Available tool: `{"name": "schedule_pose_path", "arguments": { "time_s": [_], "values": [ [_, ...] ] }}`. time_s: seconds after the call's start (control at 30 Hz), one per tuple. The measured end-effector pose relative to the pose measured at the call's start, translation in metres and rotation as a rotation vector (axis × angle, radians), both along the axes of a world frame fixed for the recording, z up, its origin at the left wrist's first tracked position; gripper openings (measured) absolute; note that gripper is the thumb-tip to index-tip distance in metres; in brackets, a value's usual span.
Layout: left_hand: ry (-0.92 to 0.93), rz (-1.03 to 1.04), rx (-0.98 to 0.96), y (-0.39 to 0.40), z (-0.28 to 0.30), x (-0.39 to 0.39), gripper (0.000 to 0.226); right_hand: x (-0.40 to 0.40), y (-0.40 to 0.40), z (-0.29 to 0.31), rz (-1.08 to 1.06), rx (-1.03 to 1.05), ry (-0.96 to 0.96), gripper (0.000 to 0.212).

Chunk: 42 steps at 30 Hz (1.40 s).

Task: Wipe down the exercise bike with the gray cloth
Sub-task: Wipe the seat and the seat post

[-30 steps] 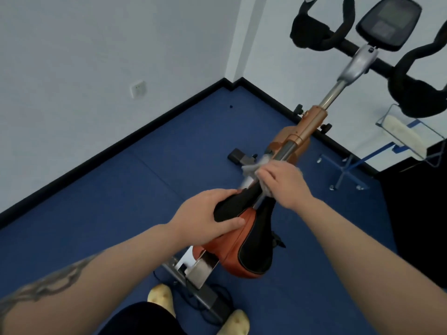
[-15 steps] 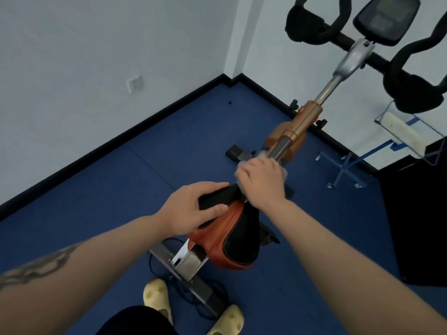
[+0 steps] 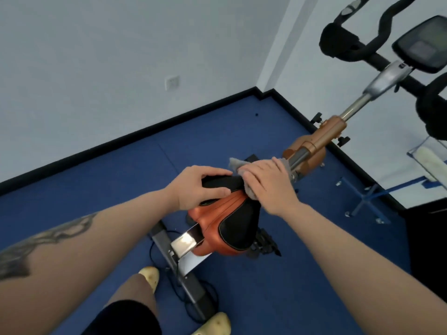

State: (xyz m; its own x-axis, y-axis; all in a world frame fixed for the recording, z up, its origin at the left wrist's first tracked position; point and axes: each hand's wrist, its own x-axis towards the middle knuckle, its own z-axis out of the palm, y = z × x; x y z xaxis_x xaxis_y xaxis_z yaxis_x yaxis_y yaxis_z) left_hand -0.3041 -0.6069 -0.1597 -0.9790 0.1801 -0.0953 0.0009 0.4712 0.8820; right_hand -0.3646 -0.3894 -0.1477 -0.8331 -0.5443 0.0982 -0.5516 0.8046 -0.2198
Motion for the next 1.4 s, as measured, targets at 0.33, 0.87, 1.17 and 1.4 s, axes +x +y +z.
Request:
{"name": "schedule_pose_path", "arguments": {
  "time_s": [0.33, 0.87, 1.17, 1.4],
  "values": [
    [0.081, -0.102, -0.01, -0.004, -0.003, 0.0, 0.054, 0.072, -0.05, -0.005, -0.561, -0.076, -0.171, 0.057],
    [0.356, -0.273, -0.344, 0.003, 0.0, 0.003, 0.047, 0.138, -0.082, 0.01, -1.095, -0.291, -0.444, 0.056],
    [0.374, -0.28, -0.217, -0.003, -0.006, -0.002, 0.044, 0.144, -0.108, 0.012, -1.184, -0.129, -0.287, 0.057],
    [0.356, -0.269, -0.187, -0.006, -0.006, -0.002, 0.042, 0.131, -0.114, 0.014, -1.155, -0.018, -0.259, 0.059]
  ]
}}
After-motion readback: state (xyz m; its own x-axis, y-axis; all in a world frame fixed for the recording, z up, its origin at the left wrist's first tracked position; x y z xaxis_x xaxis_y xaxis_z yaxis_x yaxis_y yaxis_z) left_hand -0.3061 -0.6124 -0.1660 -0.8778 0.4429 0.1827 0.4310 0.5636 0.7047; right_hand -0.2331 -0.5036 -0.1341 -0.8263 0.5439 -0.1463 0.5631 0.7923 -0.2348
